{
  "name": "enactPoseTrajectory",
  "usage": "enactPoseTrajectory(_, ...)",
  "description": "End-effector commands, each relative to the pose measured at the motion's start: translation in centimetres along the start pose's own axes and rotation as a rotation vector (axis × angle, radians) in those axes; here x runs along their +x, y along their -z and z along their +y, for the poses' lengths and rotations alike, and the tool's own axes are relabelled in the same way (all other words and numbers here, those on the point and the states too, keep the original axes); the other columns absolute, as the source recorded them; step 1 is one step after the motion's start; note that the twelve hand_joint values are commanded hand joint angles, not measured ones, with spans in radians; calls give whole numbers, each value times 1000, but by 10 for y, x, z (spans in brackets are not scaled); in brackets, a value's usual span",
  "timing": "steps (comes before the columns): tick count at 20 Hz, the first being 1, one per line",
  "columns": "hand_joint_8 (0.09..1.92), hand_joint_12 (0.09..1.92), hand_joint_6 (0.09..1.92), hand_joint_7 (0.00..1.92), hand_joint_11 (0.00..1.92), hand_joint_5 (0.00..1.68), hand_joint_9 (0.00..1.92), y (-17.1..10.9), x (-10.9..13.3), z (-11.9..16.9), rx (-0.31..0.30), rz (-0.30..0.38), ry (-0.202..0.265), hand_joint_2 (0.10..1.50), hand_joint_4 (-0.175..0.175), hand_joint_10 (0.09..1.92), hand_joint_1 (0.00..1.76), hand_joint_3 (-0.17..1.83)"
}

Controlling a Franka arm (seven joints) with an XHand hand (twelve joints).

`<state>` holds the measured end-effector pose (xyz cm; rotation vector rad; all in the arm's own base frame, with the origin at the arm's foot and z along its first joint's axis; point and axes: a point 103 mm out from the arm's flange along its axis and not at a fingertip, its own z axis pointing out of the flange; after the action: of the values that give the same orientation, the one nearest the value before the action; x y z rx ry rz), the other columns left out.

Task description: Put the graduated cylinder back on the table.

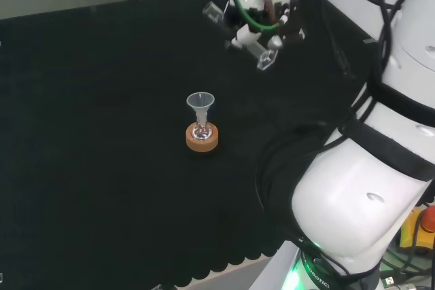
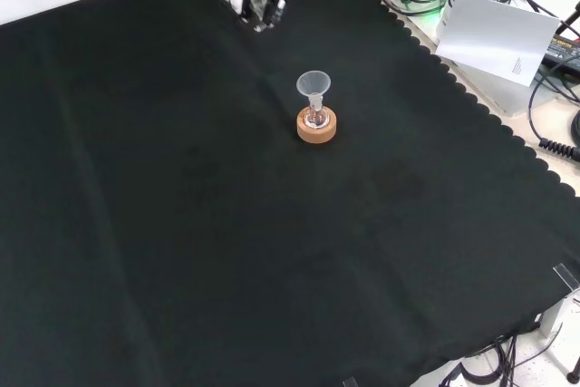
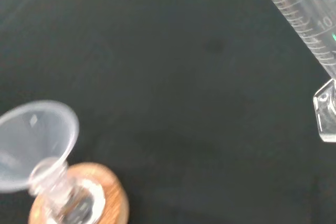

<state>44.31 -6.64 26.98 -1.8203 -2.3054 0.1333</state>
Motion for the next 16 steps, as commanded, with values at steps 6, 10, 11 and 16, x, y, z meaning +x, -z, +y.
enactPoseTrajectory(6, 854, 736, 878, 1093, 1199, 1059, 1476, -72, -17, 85, -58, 305, 96, 1070, -175, 87, 1276, 2)
enactPoseTrajectory(10, 664, 738, 874, 1173, 1202, 1107, 1479, -76, -20, 97, -73, 331, 93, 1052, 16, 87, 1255, -7)
enactPoseTrajectory(11, 652, 738, 873, 1178, 1202, 1111, 1480, -76, -20, 99, -75, 335, 96, 1051, 26, 87, 1254, -7)
enactPoseTrajectory(16, 642, 737, 871, 1182, 1201, 1114, 1480, -80, -20, 110, -97, 361, 100, 1050, 34, 87, 1253, -8)
